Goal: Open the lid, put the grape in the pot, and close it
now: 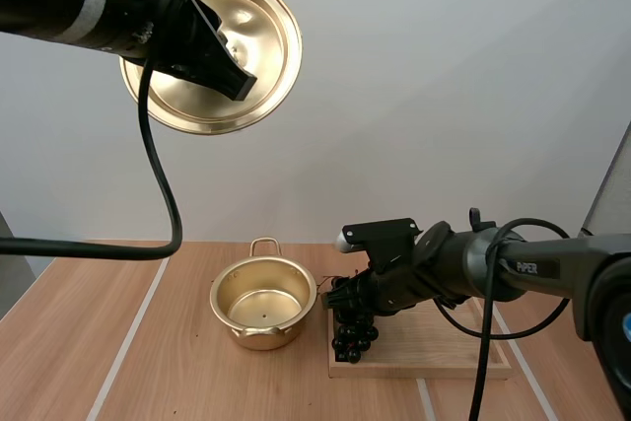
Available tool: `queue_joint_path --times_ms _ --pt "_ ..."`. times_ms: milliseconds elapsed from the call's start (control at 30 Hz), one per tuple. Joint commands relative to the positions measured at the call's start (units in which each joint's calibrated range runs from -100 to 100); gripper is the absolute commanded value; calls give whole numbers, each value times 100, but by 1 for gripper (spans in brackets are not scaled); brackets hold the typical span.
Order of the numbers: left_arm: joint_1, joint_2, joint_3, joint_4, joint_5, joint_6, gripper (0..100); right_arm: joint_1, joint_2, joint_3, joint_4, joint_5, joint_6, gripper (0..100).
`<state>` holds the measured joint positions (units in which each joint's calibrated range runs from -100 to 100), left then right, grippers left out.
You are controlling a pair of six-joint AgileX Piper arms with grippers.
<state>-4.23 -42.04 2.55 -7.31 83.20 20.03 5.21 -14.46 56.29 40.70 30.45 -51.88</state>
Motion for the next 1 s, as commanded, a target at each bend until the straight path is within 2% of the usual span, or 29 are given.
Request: queue_joint_path --times_ms 0,633,667,867,967 --pt "-10 -41 -25 -9 8 -51 0 6 108 -37 -37 -318 -69 100" --pt "-10 -41 -25 -9 22 -51 0 -7 964 -37 -283 -870 -69 100" --pt "-10 -41 -25 -9 22 -51 0 -7 964 -37 -283 -870 -69 94" --pt "-10 -41 -25 -9 22 -51 0 -7 964 -37 -283 -870 -69 0" --pt "-10 -41 -25 -9 40 -51 0 -7 964 -37 -283 -870 -69 0"
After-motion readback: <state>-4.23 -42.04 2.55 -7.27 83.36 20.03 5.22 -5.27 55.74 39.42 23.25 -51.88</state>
